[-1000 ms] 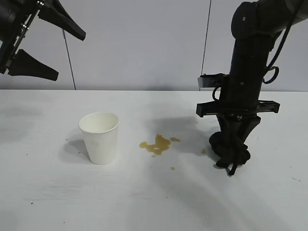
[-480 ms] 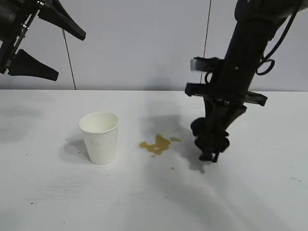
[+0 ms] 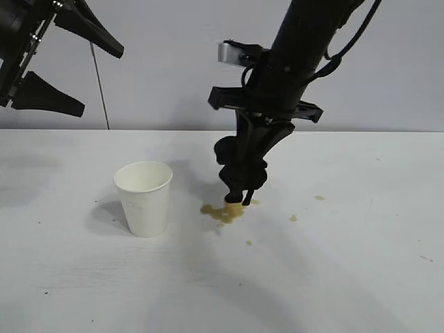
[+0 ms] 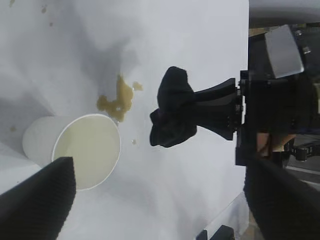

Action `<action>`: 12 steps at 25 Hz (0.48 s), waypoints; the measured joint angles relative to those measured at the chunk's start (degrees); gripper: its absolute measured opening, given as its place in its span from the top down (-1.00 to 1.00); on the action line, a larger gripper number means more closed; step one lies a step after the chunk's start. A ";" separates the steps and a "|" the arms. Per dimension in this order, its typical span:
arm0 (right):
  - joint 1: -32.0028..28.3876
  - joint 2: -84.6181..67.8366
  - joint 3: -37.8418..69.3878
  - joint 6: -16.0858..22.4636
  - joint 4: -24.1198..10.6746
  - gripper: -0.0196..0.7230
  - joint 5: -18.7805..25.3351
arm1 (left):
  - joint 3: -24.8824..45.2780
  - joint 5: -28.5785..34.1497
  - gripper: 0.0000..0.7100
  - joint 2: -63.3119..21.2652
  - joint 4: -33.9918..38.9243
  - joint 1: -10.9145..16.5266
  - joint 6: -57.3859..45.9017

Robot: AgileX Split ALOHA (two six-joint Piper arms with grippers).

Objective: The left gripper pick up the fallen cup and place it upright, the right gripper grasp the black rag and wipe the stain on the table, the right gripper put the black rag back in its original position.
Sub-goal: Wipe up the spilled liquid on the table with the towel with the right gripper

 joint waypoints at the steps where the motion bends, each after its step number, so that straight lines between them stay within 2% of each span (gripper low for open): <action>1: 0.37 0.67 0.00 0.00 0.00 0.62 -0.71 | 0.00 0.17 -0.85 0.00 0.00 0.00 0.00; 12: 3.71 4.25 0.00 -2.20 2.41 0.62 -6.54 | 0.00 0.58 -0.85 0.00 0.00 0.00 0.00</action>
